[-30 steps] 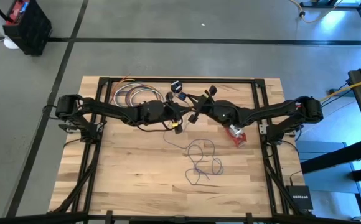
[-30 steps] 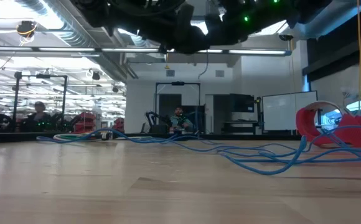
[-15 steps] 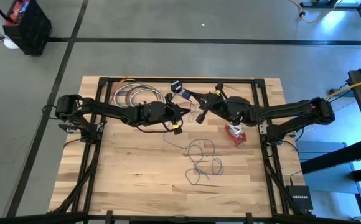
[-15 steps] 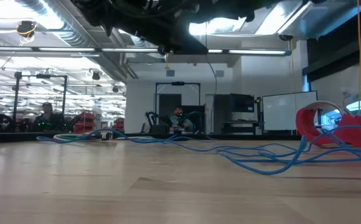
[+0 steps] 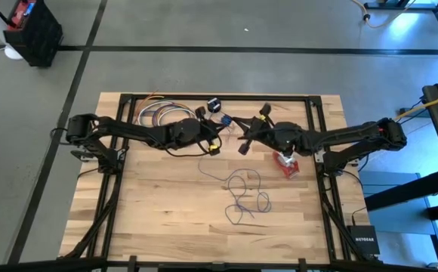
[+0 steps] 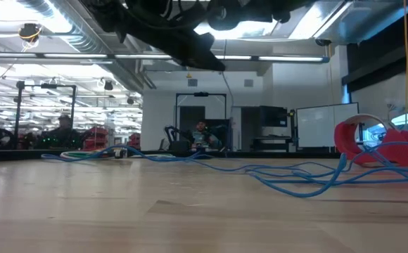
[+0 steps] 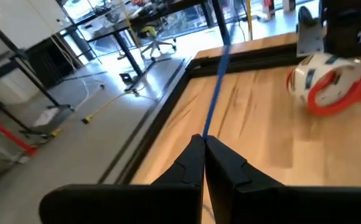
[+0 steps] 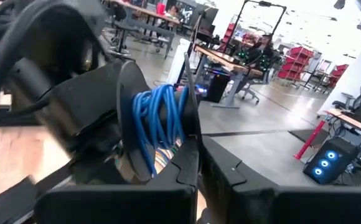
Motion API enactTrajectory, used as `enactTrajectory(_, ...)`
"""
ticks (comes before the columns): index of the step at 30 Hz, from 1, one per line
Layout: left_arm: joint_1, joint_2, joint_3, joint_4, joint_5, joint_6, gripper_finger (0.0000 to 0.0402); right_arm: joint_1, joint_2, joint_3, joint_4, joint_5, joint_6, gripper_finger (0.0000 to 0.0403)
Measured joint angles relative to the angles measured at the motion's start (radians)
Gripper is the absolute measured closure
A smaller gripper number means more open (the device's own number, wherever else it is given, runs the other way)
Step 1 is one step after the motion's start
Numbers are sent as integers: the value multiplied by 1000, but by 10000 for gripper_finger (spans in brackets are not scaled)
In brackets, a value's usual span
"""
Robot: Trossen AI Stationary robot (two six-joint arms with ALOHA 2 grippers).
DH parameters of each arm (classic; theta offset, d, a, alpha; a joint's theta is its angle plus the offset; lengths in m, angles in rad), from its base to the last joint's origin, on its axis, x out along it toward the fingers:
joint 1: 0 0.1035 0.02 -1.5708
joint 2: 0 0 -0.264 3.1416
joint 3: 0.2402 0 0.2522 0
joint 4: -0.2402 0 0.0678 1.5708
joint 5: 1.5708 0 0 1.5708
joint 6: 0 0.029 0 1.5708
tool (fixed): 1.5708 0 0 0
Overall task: Coil cords
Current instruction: Coil the blue wire onto the spool
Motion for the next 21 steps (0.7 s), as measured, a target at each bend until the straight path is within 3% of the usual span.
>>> enactTrajectory(5, 6, -62, -2, -66, -48, 50, 400, 38, -4, 4, -87, 72, -42, 390)
enactTrajectory(13, 1, -184, -3, -172, -66, 63, 399, 42, -2, 5, -301, 85, -49, 390)
enactTrajectory(21, -35, -204, -3, -188, -51, -10, 399, 1, 46, 5, -379, 156, -52, 390)
